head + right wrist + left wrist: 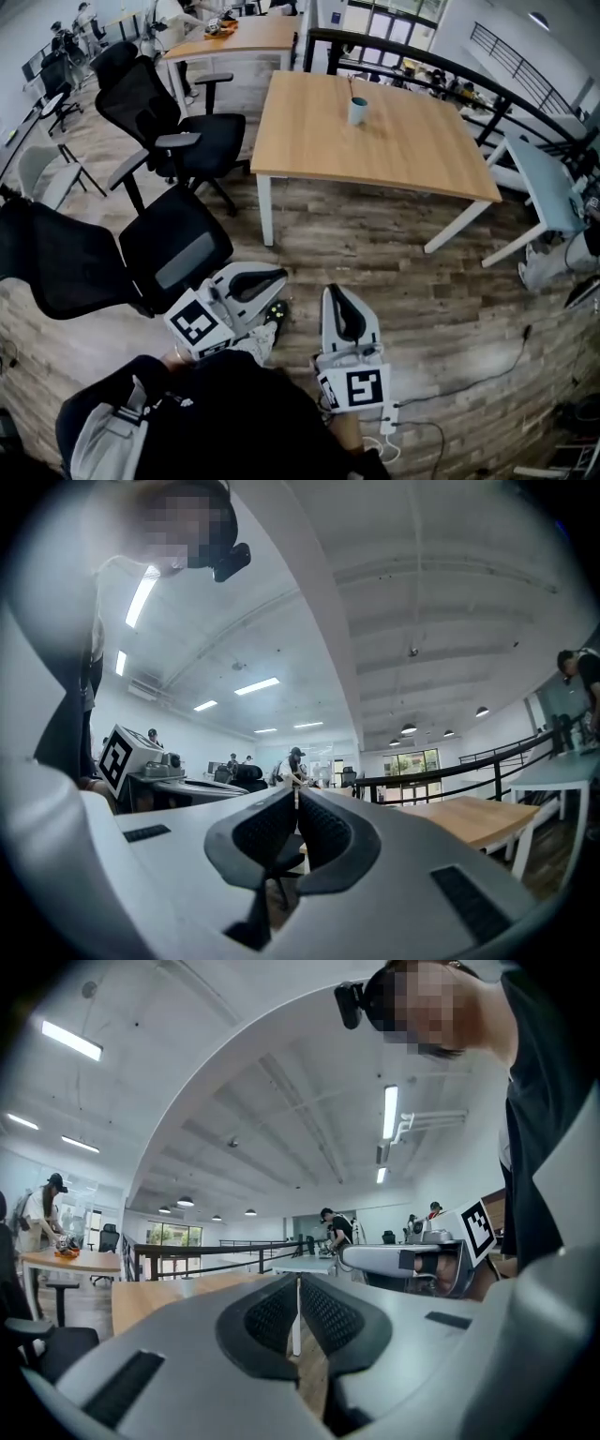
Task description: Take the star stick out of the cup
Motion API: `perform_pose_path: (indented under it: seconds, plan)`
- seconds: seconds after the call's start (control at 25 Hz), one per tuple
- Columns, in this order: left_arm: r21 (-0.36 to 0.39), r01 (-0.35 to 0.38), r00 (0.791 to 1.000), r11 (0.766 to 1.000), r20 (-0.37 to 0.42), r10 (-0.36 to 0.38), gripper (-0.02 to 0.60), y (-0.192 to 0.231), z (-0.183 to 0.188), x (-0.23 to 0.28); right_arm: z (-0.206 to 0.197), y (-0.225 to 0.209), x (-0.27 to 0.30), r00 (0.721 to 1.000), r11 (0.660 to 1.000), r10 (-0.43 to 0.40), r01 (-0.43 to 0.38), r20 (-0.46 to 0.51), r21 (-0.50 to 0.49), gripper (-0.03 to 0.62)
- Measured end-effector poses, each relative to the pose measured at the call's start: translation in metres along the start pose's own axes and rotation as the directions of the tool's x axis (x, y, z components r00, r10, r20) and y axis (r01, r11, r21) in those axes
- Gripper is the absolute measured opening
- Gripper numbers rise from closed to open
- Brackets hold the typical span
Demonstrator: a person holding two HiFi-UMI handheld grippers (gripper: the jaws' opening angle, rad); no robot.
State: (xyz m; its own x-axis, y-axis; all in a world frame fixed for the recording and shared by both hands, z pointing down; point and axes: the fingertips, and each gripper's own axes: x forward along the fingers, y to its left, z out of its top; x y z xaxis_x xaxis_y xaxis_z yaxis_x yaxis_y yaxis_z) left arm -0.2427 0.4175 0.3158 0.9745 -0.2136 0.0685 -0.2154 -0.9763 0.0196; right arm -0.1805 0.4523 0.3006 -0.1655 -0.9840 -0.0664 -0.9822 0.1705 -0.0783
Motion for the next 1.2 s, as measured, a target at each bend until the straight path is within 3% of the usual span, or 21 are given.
perform_pose_path:
  seconds: [0.2,0.64,1.2]
  plan:
    - [-0.004,0.083,0.996,0.997,0.017,-0.083,0.023,0.012,0.013,0.062,0.011,-0.056,0.017,0.997,0.997,-0.071,0.071,0.007,-0.028,0.025]
    - [-0.045,0.175,0.984,0.984,-0.012,-0.175,0.023,0.075,-0.006,0.156,-0.011,-0.133,0.082,0.992,0.993,-0.119,0.119,-0.048,-0.006,0.025]
    - [-0.048,0.232,0.972,0.971,-0.003,-0.233,0.023,0.15,-0.003,0.211,-0.011,-0.182,0.157,0.983,0.984,-0.175,0.173,-0.063,-0.034,0.025]
